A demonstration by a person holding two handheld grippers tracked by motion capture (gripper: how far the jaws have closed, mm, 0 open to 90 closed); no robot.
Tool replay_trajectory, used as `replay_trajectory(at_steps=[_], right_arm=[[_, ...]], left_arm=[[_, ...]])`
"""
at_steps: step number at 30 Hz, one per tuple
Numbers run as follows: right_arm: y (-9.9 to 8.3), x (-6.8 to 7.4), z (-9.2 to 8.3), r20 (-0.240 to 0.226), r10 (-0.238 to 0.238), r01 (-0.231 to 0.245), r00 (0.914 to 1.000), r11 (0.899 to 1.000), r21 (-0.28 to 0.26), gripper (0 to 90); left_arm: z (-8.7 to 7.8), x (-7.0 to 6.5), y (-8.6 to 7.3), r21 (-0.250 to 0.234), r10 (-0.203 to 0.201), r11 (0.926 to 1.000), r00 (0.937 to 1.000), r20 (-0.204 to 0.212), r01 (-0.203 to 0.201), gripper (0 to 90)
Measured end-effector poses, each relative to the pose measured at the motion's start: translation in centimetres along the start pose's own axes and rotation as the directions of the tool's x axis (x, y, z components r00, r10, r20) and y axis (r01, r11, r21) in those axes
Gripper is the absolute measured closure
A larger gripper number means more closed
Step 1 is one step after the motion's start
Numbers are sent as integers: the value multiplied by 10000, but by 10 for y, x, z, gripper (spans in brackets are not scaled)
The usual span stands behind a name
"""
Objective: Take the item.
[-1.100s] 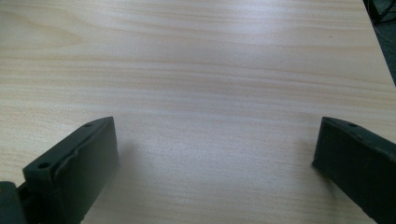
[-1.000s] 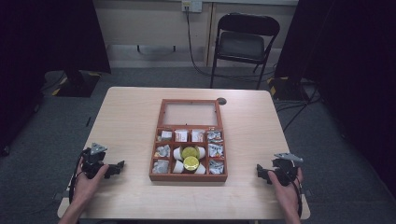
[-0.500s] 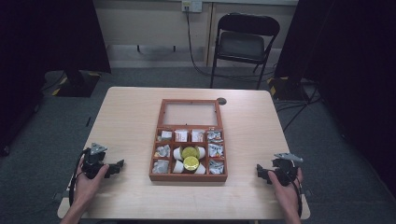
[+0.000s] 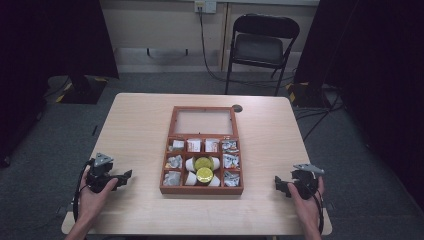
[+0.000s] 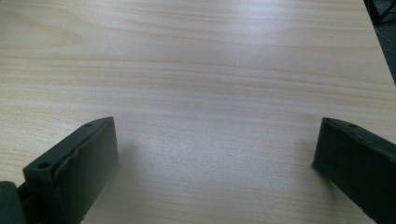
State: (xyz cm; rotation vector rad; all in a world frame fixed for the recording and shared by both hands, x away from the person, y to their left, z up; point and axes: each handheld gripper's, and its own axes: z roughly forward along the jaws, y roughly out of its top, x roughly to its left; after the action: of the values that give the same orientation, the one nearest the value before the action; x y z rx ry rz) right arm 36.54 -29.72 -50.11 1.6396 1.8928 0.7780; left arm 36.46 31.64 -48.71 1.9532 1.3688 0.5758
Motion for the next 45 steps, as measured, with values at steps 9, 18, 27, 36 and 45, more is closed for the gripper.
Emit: replay_trajectory(at_steps=[9,18,27,36,45], right_arm=[[0,1,0,-240,-279,279,9993,9996,-19,0],[0,1,0,-267,-292,292,9992,9996,-18,0],[0,1,0,-268,-290,290,9992,9996,-18,0],[0,1,0,-266,-289,289,9992,9996,-17,0],[0,1,0,-263,-295,294,9992,9996,-20,0]], left_arm=[[-3,-15,7,-213,336,9992,9979,551,-325,189],[-11,-27,16,-581,581,9970,9924,1084,-520,191],[-19,-45,30,-878,1248,9899,9770,1727,-1109,192],[-21,-60,41,-1012,1743,9829,9531,2476,-1535,208],[-19,-74,59,-1217,1648,9835,9399,2990,-1337,208]])
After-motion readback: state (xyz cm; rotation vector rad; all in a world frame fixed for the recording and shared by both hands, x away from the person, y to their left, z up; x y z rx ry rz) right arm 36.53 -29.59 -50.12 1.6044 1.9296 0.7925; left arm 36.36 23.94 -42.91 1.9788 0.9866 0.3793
